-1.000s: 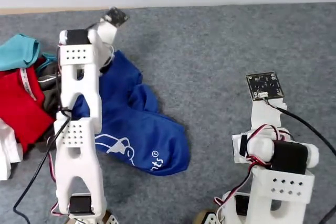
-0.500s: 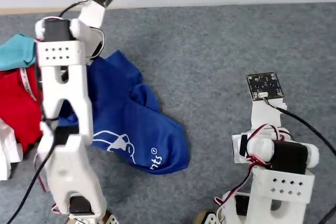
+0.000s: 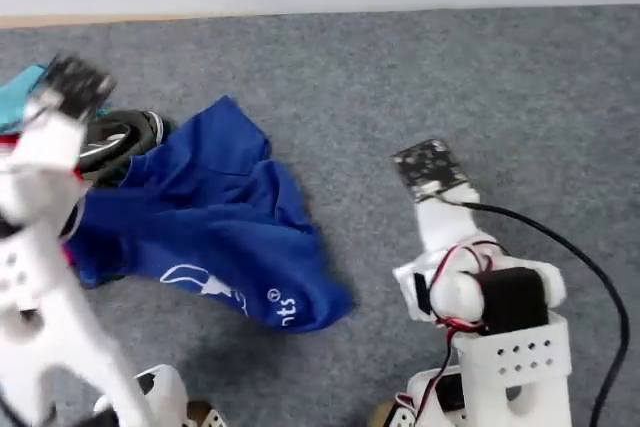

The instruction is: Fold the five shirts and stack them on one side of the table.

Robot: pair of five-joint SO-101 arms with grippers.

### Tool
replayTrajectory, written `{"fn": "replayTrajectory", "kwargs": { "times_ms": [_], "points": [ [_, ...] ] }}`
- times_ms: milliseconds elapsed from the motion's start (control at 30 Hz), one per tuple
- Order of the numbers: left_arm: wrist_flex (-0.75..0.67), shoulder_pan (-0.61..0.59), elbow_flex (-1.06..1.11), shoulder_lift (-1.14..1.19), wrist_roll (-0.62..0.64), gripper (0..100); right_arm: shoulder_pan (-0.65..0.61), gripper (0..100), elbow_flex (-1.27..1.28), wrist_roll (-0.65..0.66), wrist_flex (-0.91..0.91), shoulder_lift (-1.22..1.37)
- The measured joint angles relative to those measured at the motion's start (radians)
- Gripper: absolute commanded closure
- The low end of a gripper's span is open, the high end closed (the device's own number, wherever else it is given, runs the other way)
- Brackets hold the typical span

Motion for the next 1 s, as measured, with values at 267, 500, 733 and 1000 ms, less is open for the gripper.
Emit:
{"fn": "replayTrajectory", "kwargs": {
  "times_ms": [267, 500, 733, 1000],
  "points": [
    [-0.120, -0.305, 0.193, -0.040, -0.038, 100, -0.155, 98.9, 0.000, 0.069, -0.044, 0.195],
    [-0.356, -0.474, 0.334, -0.040, -0.041, 100, -0.336, 98.8, 0.000, 0.100, -0.121, 0.344],
    [-0.534, -0.608, 0.460, -0.040, -0.041, 100, -0.476, 98.7, 0.000, 0.103, -0.155, 0.427],
    [-0.539, -0.615, 0.508, -0.040, -0.041, 99, -0.548, 84.8, -0.003, 0.106, -0.157, 0.560]
  ]
}}
